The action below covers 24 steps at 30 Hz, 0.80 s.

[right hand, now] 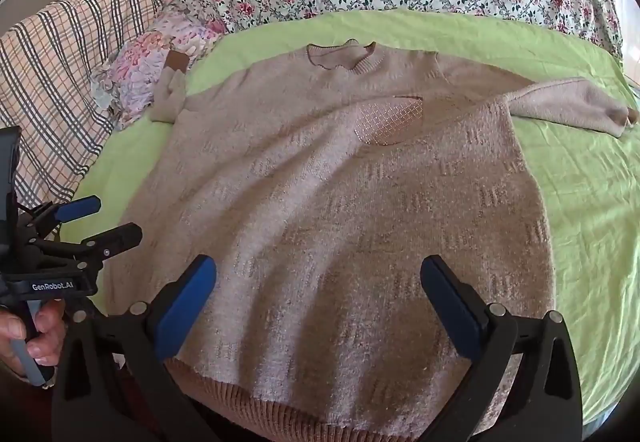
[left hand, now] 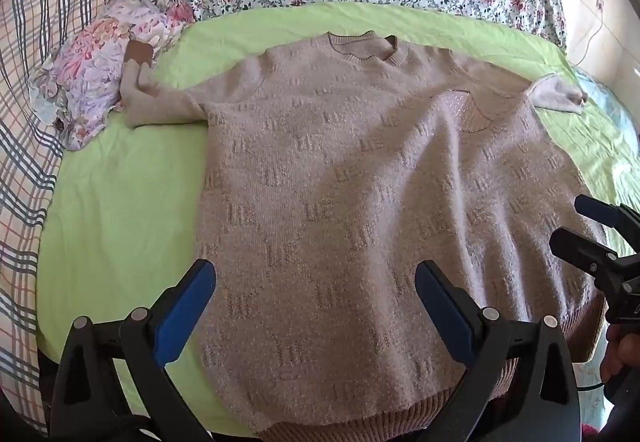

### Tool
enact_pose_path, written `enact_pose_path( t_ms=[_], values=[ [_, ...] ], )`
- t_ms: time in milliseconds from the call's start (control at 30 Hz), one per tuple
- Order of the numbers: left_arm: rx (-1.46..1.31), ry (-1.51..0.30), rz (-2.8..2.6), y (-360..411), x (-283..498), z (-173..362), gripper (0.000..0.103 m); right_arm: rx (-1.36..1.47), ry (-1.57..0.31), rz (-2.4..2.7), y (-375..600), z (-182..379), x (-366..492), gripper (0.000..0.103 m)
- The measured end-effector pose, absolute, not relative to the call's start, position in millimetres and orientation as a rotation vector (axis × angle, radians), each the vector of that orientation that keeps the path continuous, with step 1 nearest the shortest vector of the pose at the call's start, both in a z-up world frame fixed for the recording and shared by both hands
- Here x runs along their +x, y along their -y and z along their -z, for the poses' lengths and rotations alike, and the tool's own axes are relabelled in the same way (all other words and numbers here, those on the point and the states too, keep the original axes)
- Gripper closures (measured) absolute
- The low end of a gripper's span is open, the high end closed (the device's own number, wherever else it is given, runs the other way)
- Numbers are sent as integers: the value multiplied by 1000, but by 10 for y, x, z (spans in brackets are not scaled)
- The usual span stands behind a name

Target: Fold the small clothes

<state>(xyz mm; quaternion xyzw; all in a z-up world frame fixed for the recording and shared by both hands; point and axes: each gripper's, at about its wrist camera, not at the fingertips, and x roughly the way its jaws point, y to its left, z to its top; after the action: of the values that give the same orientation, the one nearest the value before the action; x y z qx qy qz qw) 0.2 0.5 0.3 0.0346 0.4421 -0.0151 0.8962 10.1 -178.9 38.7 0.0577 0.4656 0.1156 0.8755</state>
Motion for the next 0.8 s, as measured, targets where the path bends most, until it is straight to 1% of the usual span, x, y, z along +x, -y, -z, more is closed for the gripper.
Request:
enact_pose_path(
  t_ms=[267, 400, 633, 800],
  values=[
    [71, -921, 32, 14, 17, 15, 3, 93, -947, -235, 1818, -398, 121, 1],
    [70, -921, 35, 15, 14, 19, 3, 165, -1014, -256, 1820, -403, 131, 1],
    [62, -922, 49, 33, -10, -9, 3, 139, -1015, -254, 1779, -383, 152, 1],
    [58, -924, 64, 44, -14, -15, 3, 162, -1049, -262, 1771, -376, 170, 1]
  ],
)
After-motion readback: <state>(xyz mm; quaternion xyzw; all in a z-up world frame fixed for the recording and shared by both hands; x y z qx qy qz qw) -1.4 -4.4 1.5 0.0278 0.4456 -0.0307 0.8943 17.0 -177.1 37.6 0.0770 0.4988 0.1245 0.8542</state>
